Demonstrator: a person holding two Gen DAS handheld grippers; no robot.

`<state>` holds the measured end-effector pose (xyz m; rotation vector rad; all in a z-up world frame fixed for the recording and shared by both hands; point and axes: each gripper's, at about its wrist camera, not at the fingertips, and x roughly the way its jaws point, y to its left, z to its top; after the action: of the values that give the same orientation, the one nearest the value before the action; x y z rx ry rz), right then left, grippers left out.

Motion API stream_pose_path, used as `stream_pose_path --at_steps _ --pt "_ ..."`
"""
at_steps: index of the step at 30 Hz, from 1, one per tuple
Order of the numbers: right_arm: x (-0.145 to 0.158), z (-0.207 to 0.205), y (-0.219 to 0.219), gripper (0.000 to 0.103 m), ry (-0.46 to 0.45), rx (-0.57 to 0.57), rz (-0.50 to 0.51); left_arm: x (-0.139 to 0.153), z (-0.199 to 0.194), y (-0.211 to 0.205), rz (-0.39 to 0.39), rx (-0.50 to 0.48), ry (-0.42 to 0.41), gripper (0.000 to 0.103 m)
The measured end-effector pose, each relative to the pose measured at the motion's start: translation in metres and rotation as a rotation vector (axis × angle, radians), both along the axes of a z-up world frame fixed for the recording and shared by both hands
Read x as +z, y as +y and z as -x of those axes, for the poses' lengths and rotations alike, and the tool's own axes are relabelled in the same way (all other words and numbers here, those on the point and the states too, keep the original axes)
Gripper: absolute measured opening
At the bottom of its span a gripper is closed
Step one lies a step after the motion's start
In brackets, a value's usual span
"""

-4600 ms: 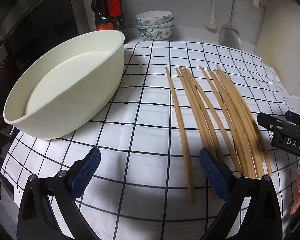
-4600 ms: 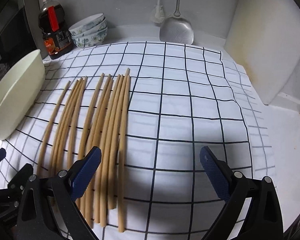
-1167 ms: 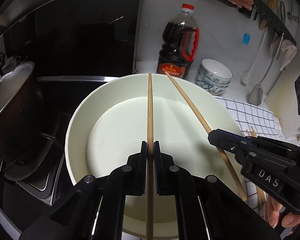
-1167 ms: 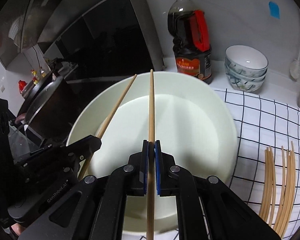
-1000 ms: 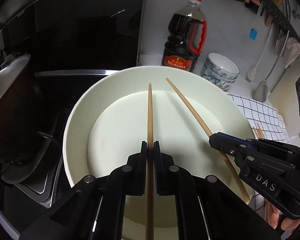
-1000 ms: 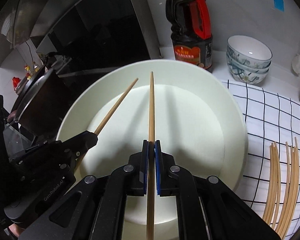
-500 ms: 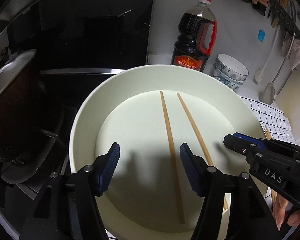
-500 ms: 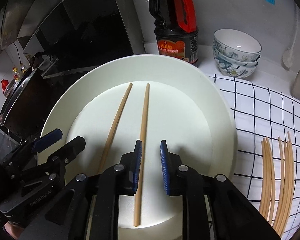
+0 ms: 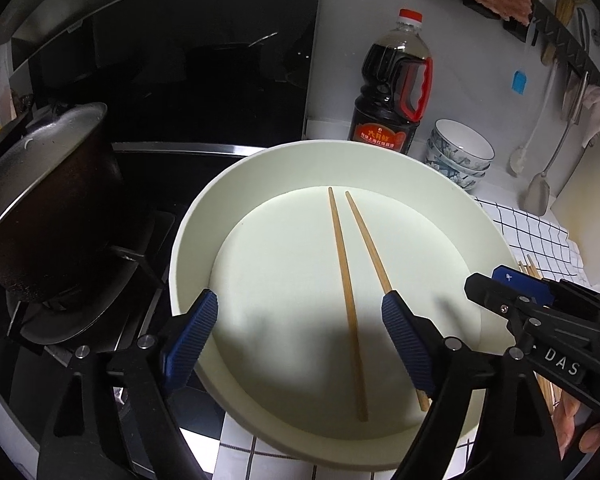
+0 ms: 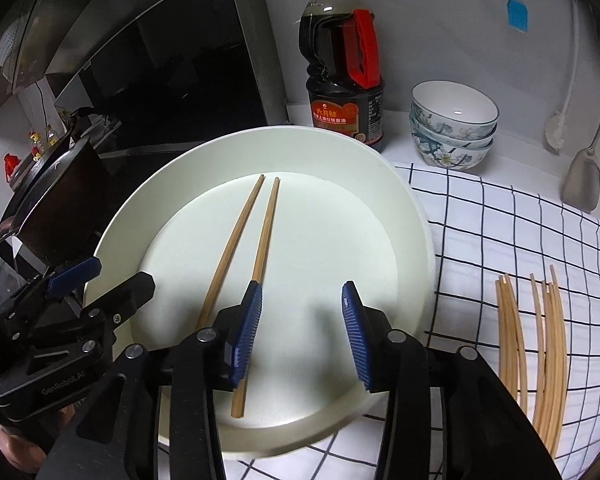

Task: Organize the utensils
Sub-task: 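Open the left tool over the basin while the right tool opens too, then move both open tools back over the remaining chopsticks on the cloth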

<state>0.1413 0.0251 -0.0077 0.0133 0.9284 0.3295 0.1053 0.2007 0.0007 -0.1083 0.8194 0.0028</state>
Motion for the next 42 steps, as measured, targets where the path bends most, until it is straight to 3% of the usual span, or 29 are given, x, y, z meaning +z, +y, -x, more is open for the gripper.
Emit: stream_pose_path --at_steps 6,12,25,42 --pt "0.008 0.015 -0.015 0.053 -0.027 -0.013 -0.01 0.01 0.018 -0.009 -0.017 0.009 -0.033 0.095" --pt "0.017 0.032 -0.048 0.06 -0.051 -0.045 -0.016 0.015 0.033 -0.025 -0.004 0.012 -0.044 0.096" --pt "0.017 0.068 -0.139 0.063 -0.067 -0.156 0.008 0.018 0.061 -0.09 0.025 -0.067 -0.067 0.096" --pt "-0.012 0.069 -0.225 0.063 -0.028 -0.226 0.004 0.006 0.069 -0.18 0.046 -0.155 -0.04 0.096"
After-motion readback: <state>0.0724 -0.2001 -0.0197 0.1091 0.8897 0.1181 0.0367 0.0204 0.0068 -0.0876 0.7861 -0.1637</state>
